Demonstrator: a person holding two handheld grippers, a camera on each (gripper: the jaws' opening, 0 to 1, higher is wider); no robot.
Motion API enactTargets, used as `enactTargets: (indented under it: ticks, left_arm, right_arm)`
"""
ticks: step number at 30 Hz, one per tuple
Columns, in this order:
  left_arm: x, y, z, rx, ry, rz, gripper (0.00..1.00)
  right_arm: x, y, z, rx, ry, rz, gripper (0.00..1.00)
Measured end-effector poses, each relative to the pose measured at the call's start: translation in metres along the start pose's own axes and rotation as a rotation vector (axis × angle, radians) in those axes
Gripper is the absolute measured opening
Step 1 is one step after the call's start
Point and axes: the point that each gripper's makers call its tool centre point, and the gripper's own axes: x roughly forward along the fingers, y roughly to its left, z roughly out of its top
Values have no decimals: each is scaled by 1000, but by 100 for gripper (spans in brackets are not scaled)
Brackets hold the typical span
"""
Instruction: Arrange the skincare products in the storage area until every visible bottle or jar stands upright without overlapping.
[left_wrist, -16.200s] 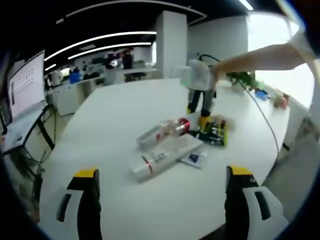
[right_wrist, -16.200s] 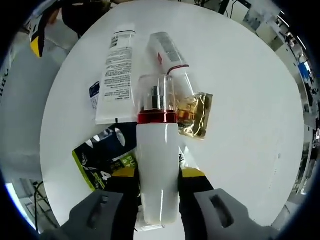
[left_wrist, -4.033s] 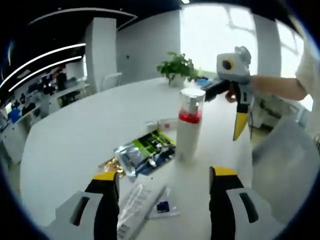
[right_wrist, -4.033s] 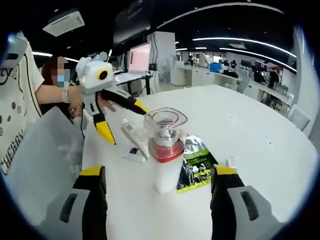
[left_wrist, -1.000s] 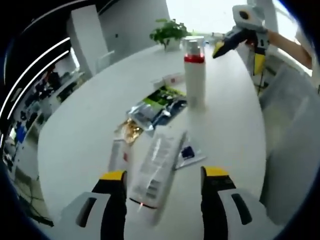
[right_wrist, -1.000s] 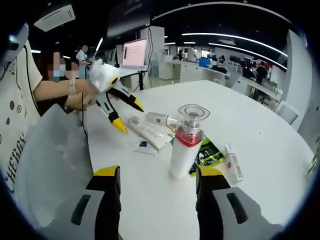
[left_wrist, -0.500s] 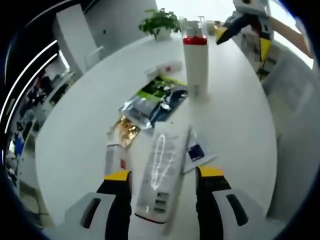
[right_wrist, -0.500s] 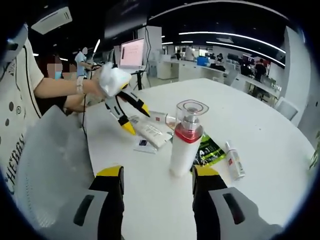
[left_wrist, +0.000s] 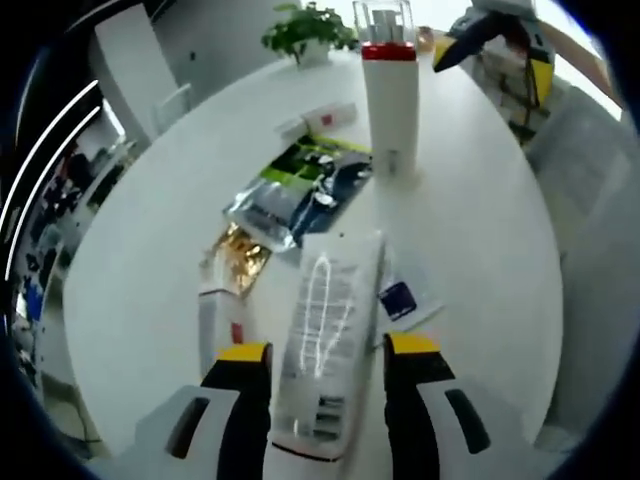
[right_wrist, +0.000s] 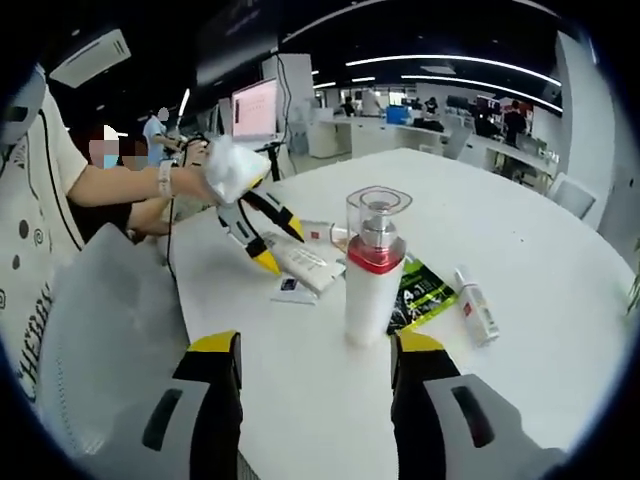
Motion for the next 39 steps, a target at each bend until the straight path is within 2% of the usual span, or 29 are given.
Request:
enactTargets:
  ticks: [2, 6, 7, 17, 21, 25, 28, 33, 39]
  left_arm:
    - [2, 2, 0, -1, 5, -12, 40]
    - [6, -4, -1, -20, 22, -74, 36]
    - [6, -1, 0, -20, 22, -67, 36]
    - [10, -1, 0, -32, 59, -151, 32]
    - [9, -6, 0, -5, 86, -166, 31]
    - [10, -11, 3, 38, 82, -186, 31]
    - [10, -13, 4, 43, 73, -182, 31]
    - [8, -15, 4, 22, 49, -138, 29]
    - [8, -11, 5, 2, 8, -90, 27]
  right_arm:
    - [0, 0, 1, -4, -5, 4, 58]
    - [0, 1, 3, 2, -12, 14, 58]
    - [0, 2, 2, 0, -10, 14, 58]
    - [1, 4, -1, 6, -2, 28, 55]
    - [2, 3, -2, 2, 7, 27, 56]
    - [4, 3, -3, 9, 10, 31, 57]
    - [6, 5, -3, 20, 8, 33, 59]
    - [7, 6, -5, 42, 13, 31, 61]
    - [6, 13, -2, 33, 0, 45, 58]
